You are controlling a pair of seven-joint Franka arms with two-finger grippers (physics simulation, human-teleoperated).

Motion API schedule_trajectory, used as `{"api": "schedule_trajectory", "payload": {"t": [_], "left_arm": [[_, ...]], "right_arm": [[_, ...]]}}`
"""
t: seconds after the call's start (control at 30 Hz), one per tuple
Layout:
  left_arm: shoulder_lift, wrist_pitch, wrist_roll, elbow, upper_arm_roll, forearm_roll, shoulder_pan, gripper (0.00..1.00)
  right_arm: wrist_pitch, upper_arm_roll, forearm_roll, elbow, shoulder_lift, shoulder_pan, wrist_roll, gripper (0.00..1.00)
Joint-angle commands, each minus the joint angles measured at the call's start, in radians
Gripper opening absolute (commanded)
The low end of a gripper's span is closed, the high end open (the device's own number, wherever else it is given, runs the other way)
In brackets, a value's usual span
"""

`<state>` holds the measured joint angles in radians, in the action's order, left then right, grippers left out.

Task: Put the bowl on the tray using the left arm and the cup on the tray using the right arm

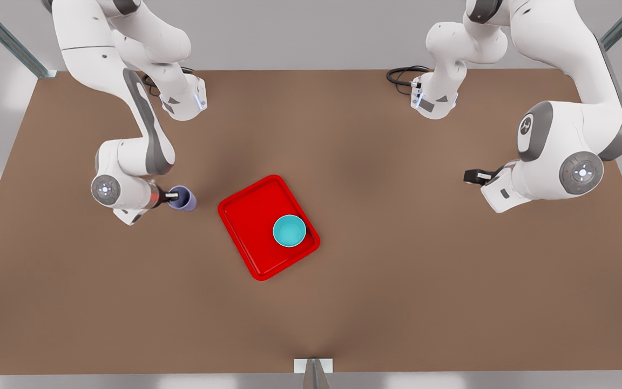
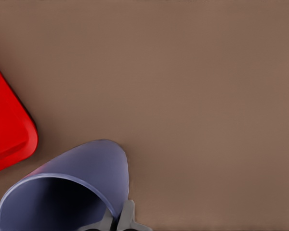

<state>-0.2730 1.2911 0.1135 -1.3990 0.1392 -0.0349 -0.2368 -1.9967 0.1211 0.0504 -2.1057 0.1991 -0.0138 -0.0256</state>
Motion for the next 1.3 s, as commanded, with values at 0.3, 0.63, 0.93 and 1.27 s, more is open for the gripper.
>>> {"api": "schedule_trajectory", "payload": {"t": [0.3, 0.63, 0.93, 1.27], "left_arm": [[0.005, -0.021, 0.000, 0.000, 0.005, 0.004, 0.001, 1.00], [0.003, -0.033, 0.000, 0.002, 0.005, 0.006, 0.001, 1.00], [0.002, -0.030, 0.000, 0.005, 0.005, 0.006, 0.001, 1.00], [-0.002, -0.030, -0.002, 0.011, 0.003, 0.006, 0.001, 1.00]], "right_arm": [[-0.051, 0.068, 0.034, 0.193, 0.123, 0.170, 0.197, 0.21], [-0.162, 0.193, 0.031, 0.190, 0.210, 0.169, 0.259, 0.21], [-0.197, 0.192, 0.019, 0.178, 0.238, 0.167, 0.316, 1.00], [-0.194, 0.209, 0.020, 0.181, 0.237, 0.166, 0.331, 1.00]]}}
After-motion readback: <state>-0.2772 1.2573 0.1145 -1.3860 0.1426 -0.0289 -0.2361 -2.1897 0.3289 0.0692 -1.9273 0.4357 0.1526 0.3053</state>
